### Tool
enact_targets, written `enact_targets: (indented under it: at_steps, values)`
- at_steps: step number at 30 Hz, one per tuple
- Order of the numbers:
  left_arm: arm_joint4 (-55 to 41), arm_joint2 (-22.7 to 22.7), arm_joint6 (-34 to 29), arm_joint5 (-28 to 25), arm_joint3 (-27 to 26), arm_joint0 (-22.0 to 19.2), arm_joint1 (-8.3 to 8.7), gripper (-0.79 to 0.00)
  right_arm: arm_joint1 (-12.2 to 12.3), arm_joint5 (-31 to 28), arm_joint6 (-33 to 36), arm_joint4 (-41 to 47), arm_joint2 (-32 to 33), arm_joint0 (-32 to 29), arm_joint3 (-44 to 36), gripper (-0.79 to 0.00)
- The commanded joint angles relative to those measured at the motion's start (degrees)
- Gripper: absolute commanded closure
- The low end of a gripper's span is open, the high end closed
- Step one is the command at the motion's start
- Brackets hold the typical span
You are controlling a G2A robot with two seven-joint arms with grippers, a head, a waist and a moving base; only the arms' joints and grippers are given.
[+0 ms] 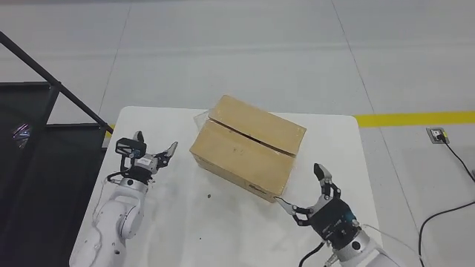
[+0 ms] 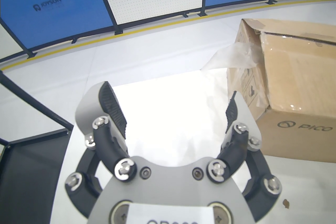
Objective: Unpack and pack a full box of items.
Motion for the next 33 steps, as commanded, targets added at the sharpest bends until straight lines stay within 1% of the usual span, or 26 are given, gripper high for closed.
enact_targets:
  at_steps: [1, 5, 7, 8, 9, 10, 11, 13, 14, 21, 22, 25, 27, 33]
  values:
    - [1.69, 1.81, 0.37, 0.12, 2.93, -2.52, -0.25, -0.785, 0.0, 0.01, -0.02, -0.45, 0.0, 0.0, -0.01, -0.785]
    - [3.8, 5.5, 1.41, -0.25, 8.76, -6.82, -0.95, -0.785, 0.0, 0.01, -0.02, -0.45, 0.0, 0.0, -0.01, -0.785]
    - [4.11, 6.89, 2.33, -0.31, 11.01, -8.26, -1.3, -0.785, -0.04, 0.27, -0.19, 0.49, 0.01, -0.04, 0.27, -0.785]
    - [4.03, 7.45, 2.86, -0.6, 11.84, -8.77, -1.45, -0.785, -0.13, 0.45, -0.56, 3.9, 0.35, 0.03, 1.27, -0.785]
    - [4.03, 7.87, 3.44, -0.8, 12.51, -9.14, -1.57, -0.785, -0.17, -0.73, -0.78, 8.41, 0.88, 0.39, 2.61, -0.785]
    - [4.26, 8.25, 4.06, -1.09, 12.98, -9.34, -1.64, -0.785, -0.23, -1.54, 0.27, 14.79, 2.1, 0.98, 4.92, -0.785]
    - [4.37, 8.47, 4.66, -1.33, 13.34, -9.43, -1.68, -0.785, -0.28, -1.06, 2.08, 20.33, 3.67, 2.05, 6.84, -0.785]
    - [4.57, 8.61, 5.46, -1.59, 13.69, -9.32, -1.7, -0.785, -0.21, -4.18, 5.87, 31.14, 5.15, 4.14, 10.06, -0.785]
    - [4.66, 8.56, 5.72, -1.72, 13.7, -9.17, -1.67, -0.785, -0.18, -4.6, 6.71, 32.71, 5.53, 4.53, 10.55, -0.785]
    - [5.09, 7.41, 7.12, -3.35, 11.33, -6.61, -1.21, -0.785, -0.18, -4.6, 6.71, 32.71, 5.53, 4.53, 10.55, -0.785]
    - [5.24, 7.26, 7.19, -3.45, 10.78, -6.13, -1.14, -0.785, -0.23, -4.42, 6.37, 33.8, 5.4, 4.48, 10.58, -0.785]
    - [5.62, 6.89, 7.27, -3.73, 9.23, -4.76, -0.96, -0.785, -0.27, -4.2, 8.39, 39.69, 5.48, 5.87, 12.32, -0.785]
    - [5.61, 6.67, 7.33, -3.77, 8.18, -3.94, -0.88, -0.785, -0.23, -5.13, 10.48, 44.9, 5.65, 7.3, 14.07, -0.785]
    - [5.4, 5.95, 7.67, -4.26, 4.97, -1.42, -0.65, -0.785, 0.26, -11.75, 20.5, 67.71, 6.78, 13.06, 22.45, -0.785]
